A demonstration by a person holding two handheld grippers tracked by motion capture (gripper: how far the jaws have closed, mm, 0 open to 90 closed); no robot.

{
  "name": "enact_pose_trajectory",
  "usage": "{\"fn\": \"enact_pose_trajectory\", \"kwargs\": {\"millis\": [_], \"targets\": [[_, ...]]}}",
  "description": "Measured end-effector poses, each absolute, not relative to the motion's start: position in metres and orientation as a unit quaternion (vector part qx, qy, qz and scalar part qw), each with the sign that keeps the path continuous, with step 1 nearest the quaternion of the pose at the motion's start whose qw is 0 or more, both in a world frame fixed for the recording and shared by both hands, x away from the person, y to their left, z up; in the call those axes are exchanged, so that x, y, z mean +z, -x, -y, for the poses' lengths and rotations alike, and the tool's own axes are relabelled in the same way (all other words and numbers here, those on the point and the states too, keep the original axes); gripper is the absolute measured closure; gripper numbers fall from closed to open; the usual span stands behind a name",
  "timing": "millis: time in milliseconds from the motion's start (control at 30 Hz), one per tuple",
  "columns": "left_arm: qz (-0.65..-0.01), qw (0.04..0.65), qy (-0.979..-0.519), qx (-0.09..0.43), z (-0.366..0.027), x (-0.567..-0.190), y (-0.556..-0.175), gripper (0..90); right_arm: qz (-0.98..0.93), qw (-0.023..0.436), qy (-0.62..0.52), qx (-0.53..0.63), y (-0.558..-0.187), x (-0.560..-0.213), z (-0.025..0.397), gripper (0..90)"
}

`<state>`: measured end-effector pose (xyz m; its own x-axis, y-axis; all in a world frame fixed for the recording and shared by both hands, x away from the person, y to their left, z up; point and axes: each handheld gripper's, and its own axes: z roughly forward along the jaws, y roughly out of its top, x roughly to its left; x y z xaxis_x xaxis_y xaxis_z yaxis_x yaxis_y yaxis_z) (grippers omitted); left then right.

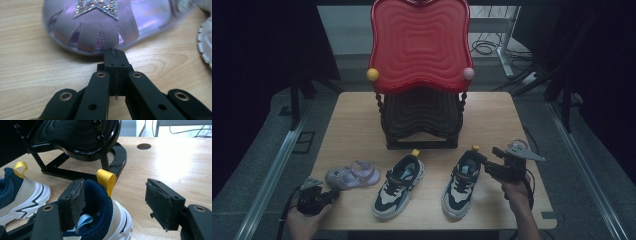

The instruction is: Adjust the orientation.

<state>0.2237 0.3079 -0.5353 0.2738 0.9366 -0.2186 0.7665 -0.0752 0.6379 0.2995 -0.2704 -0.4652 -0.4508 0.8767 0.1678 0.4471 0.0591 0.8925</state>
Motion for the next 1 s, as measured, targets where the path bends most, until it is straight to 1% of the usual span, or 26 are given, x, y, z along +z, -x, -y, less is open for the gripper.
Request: {"fn": "enact_pose_trajectory", "kwargs": {"millis": [167, 367, 1000], "targets": [[-0.59, 0.342, -0.72, 0.125, -0.312, -0.533, -0.228, 90.0, -0.702, 0.211, -0.475, 0.487, -0.296, -0.466, 0.272, 33.6], [-0.591, 0.348, -0.717, 0.124, -0.317, -0.532, -0.234, 90.0, -0.688, 0.23, -0.488, 0.486, -0.289, -0.464, 0.278, 32.6], [-0.598, 0.351, -0.71, 0.121, -0.331, -0.535, -0.248, 90.0, -0.675, 0.242, -0.502, 0.484, -0.278, -0.462, 0.287, 32.6]]}}
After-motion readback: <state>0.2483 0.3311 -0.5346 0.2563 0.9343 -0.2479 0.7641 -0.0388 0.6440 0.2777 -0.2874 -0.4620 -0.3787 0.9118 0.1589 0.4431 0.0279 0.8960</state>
